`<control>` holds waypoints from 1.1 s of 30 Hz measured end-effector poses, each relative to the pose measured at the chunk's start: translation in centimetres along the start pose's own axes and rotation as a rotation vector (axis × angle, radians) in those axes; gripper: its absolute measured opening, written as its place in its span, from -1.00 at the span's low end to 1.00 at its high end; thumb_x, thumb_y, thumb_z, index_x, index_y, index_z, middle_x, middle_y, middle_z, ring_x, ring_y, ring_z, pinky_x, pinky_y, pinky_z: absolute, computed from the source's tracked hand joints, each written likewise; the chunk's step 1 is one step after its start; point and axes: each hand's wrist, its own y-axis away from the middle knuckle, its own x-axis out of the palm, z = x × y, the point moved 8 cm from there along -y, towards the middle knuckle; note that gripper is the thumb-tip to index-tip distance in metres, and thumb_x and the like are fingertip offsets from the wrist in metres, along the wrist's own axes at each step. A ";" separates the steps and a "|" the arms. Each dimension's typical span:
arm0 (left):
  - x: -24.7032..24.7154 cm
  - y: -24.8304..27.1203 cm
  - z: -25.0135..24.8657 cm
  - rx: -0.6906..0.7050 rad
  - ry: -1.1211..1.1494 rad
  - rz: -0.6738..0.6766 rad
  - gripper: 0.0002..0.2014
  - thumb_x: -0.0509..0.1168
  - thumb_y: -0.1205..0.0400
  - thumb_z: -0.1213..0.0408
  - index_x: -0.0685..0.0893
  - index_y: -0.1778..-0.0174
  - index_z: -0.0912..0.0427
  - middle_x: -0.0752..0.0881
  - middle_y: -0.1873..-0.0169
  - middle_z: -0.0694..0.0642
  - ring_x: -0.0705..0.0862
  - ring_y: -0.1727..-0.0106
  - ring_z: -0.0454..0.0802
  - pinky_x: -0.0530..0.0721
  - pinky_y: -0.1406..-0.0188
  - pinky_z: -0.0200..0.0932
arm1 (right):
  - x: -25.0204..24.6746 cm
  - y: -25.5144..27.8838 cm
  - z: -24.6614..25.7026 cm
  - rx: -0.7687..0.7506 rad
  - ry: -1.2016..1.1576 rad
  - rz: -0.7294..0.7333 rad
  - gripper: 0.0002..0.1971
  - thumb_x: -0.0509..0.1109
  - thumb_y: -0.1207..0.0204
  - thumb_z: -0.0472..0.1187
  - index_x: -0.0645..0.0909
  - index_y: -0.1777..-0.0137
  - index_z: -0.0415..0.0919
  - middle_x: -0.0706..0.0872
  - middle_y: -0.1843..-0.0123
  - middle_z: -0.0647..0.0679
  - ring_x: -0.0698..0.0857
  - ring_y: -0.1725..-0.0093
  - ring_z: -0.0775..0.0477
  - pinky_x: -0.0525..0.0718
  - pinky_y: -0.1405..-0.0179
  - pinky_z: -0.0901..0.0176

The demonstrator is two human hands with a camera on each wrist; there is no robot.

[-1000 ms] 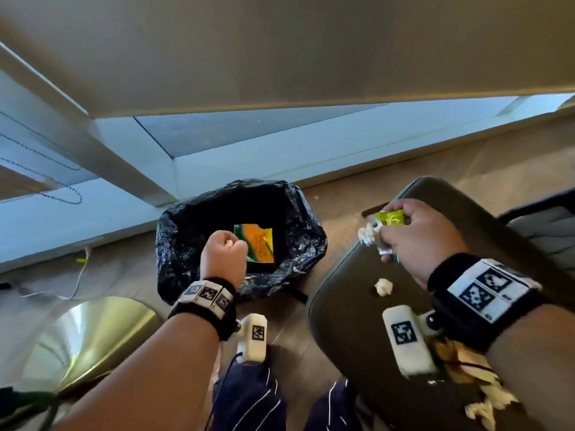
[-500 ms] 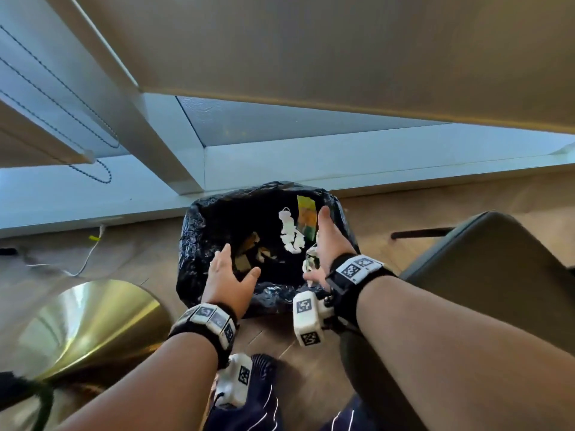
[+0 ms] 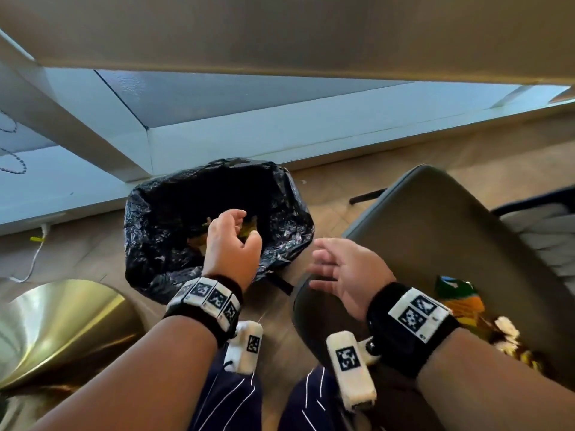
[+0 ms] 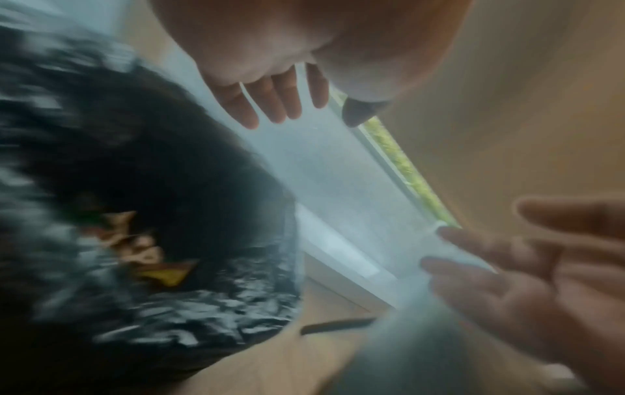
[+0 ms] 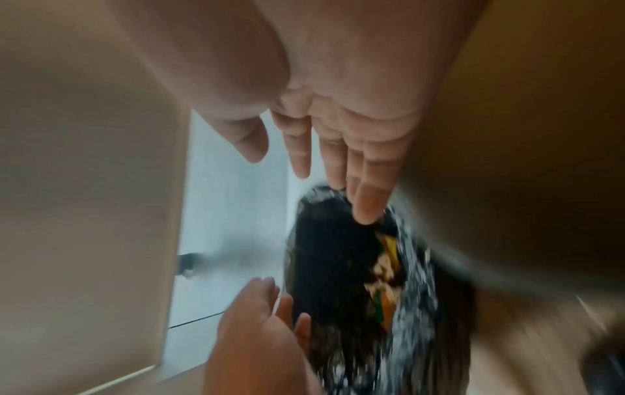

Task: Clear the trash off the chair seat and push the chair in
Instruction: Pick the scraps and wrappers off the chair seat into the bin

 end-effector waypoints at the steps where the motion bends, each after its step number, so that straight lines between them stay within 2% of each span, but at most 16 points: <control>1: 1.1 0.6 -2.1 0.073 -0.015 0.037 -0.66 0.34 -0.58 0.29 0.59 -0.29 0.08 0.52 -0.12 -0.03 0.57 -0.20 0.00 0.60 -0.35 0.10 | -2.2 1.2 1.0 -0.072 0.049 -0.041 -0.77 0.29 -0.66 -0.10 0.66 -0.18 -0.20 0.70 -0.15 -0.21 0.71 -0.02 -0.16 0.74 0.20 -0.03; 4: 5.5 3.7 -8.7 0.287 -0.104 0.201 -0.63 0.32 -0.60 0.24 0.59 -0.36 0.05 0.54 -0.15 -0.07 0.55 -0.29 -0.01 0.58 -0.39 0.06 | -10.0 5.4 4.1 -0.286 0.452 -0.268 -0.83 0.31 -0.63 -0.05 0.72 -0.07 0.01 0.77 -0.06 0.01 0.74 -0.01 0.05 0.77 0.01 0.01; 6: 9.4 6.7 -12.6 0.429 -0.213 0.395 -0.49 0.31 -0.61 0.12 0.47 -0.52 -0.02 0.55 -0.37 -0.01 0.47 -0.47 0.06 0.50 -0.50 0.10 | -15.0 7.1 4.6 -0.291 0.732 -0.380 -0.75 0.32 -0.60 0.04 0.68 -0.21 0.07 0.73 -0.11 0.10 0.69 -0.05 0.12 0.66 -0.05 0.16; 9: 17.3 12.7 -15.1 0.702 -0.563 0.720 -0.23 0.32 -0.57 -0.12 0.16 -0.70 -0.19 0.28 -0.68 0.03 0.21 -0.69 0.14 0.29 -0.61 0.23 | -22.2 7.9 2.0 -0.138 1.025 -0.464 -0.35 0.43 -0.45 0.21 0.42 -0.53 0.08 0.45 -0.51 -0.08 0.53 -0.40 -0.11 0.56 -0.37 -0.07; 12: 23.5 17.1 -12.6 0.871 -0.850 0.936 -0.20 0.29 -0.60 -0.17 0.04 -0.72 -0.24 0.05 -0.76 0.09 0.02 -0.74 0.20 0.05 -0.66 0.32 | -26.2 7.6 -0.9 -0.088 1.129 -0.463 0.09 0.58 -0.17 0.36 0.06 -0.65 0.30 -0.01 -0.75 -0.07 0.14 -0.69 -0.24 0.31 -0.61 -0.26; 14: 25.4 18.0 -10.0 0.930 -1.002 0.923 -0.32 0.20 -0.68 -0.09 0.09 -0.72 -0.20 0.03 -0.75 0.11 0.00 -0.72 0.22 -0.01 -0.65 0.29 | -26.4 6.6 -2.8 -0.041 1.187 -0.355 0.24 0.59 -0.03 0.44 -0.11 -0.65 0.41 -0.24 -0.76 0.01 -0.05 -0.73 -0.25 0.20 -0.64 -0.27; 16: 25.7 17.7 -8.5 0.933 -1.069 0.836 -0.44 0.10 -0.73 -0.05 0.15 -0.68 -0.14 0.12 -0.68 0.10 0.12 -0.65 0.22 0.12 -0.57 0.25 | -25.6 5.3 -3.9 -0.059 1.286 -0.268 0.24 0.53 -0.06 0.50 -0.16 -0.65 0.40 -0.32 -0.76 0.03 -0.11 -0.73 -0.26 0.16 -0.63 -0.27; 18: 25.2 17.0 -8.6 0.938 -0.996 0.720 -0.55 0.09 -0.71 -0.02 0.29 -0.54 -0.06 0.29 -0.52 0.09 0.34 -0.49 0.22 0.28 -0.38 0.19 | -25.2 4.1 -3.7 -0.124 1.344 -0.292 0.11 0.43 -0.20 0.51 -0.13 -0.66 0.36 -0.27 -0.76 0.01 -0.06 -0.72 -0.30 0.19 -0.62 -0.27; 20: 24.9 17.3 -9.8 1.038 -0.897 0.604 -0.58 0.17 -0.58 0.01 0.42 -0.35 0.02 0.40 -0.35 0.08 0.46 -0.36 0.23 0.29 -0.23 0.17 | -25.3 3.2 -2.9 -0.175 1.335 -0.368 -0.06 0.37 -0.35 0.43 -0.04 -0.66 0.34 -0.13 -0.76 -0.04 0.03 -0.69 -0.34 0.24 -0.60 -0.27; 22: 24.2 16.9 -10.4 1.024 -0.887 0.506 -0.48 0.21 -0.47 0.00 0.43 -0.37 0.03 0.37 -0.43 0.10 0.33 -0.48 0.24 0.20 -0.34 0.25 | -25.2 2.3 -2.2 -0.213 1.300 -0.389 -0.30 0.34 -0.51 0.20 0.15 -0.62 0.31 0.07 -0.71 -0.10 0.15 -0.62 -0.33 0.33 -0.54 -0.26; 24: 23.6 15.1 -9.4 0.799 -0.984 0.485 -0.36 0.09 -0.55 -0.13 0.19 -0.57 -0.08 0.09 -0.65 0.15 -0.04 -0.66 0.25 -0.11 -0.52 0.38 | -25.2 1.8 -1.3 -0.272 1.252 -0.404 -0.59 0.29 -0.60 -0.04 0.43 -0.44 0.17 0.30 -0.54 -0.12 0.36 -0.48 -0.27 0.50 -0.42 -0.18; 25: 23.1 14.2 -8.5 0.653 -1.012 0.495 -0.36 0.00 -0.59 -0.21 0.05 -0.60 -0.15 -0.06 -0.68 0.13 -0.16 -0.68 0.26 -0.20 -0.53 0.42 | -25.3 1.5 -0.9 -0.305 1.237 -0.403 -0.76 0.26 -0.61 -0.14 0.54 -0.25 0.06 0.38 -0.40 -0.10 0.47 -0.36 -0.22 0.58 -0.31 -0.10; 26: 22.6 13.5 -7.7 0.571 -1.023 0.484 -0.36 -0.06 -0.62 -0.28 -0.01 -0.60 -0.20 -0.10 -0.67 0.11 -0.18 -0.67 0.26 -0.17 -0.54 0.42 | -25.4 1.3 -0.4 -0.328 1.227 -0.390 -0.85 0.23 -0.60 -0.23 0.58 -0.06 -0.01 0.43 -0.26 -0.08 0.55 -0.23 -0.18 0.60 -0.17 -0.02; 28: 22.1 13.1 -7.1 0.551 -1.035 0.459 -0.38 -0.05 -0.63 -0.31 0.11 -0.59 -0.17 0.09 -0.58 0.10 0.04 -0.56 0.22 0.11 -0.49 0.32 | -26.2 1.3 0.7 -0.341 1.199 -0.398 -0.82 0.22 -0.56 -0.34 0.60 0.09 -0.06 0.50 -0.14 -0.08 0.62 -0.10 -0.18 0.55 -0.02 0.07; 31: 22.1 14.0 -8.3 0.616 -0.960 0.426 -0.45 0.13 -0.62 -0.20 0.40 -0.45 0.05 0.46 -0.34 0.17 0.40 -0.30 0.26 0.40 -0.29 0.24 | -29.0 2.9 2.6 -0.365 1.061 -0.542 -0.75 0.25 -0.52 -0.36 0.70 -0.01 -0.06 0.61 -0.16 -0.11 0.62 -0.09 -0.13 0.51 -0.05 0.16; 33: 22.1 14.2 -9.6 0.623 -0.839 0.392 -0.44 0.24 -0.58 -0.15 0.45 -0.40 0.10 0.52 -0.28 0.20 0.50 -0.26 0.29 0.47 -0.27 0.24 | -31.6 4.5 2.8 -0.336 0.964 -0.609 -0.71 0.25 -0.48 -0.36 0.71 0.01 0.00 0.64 -0.09 -0.07 0.60 0.00 -0.08 0.51 0.00 0.18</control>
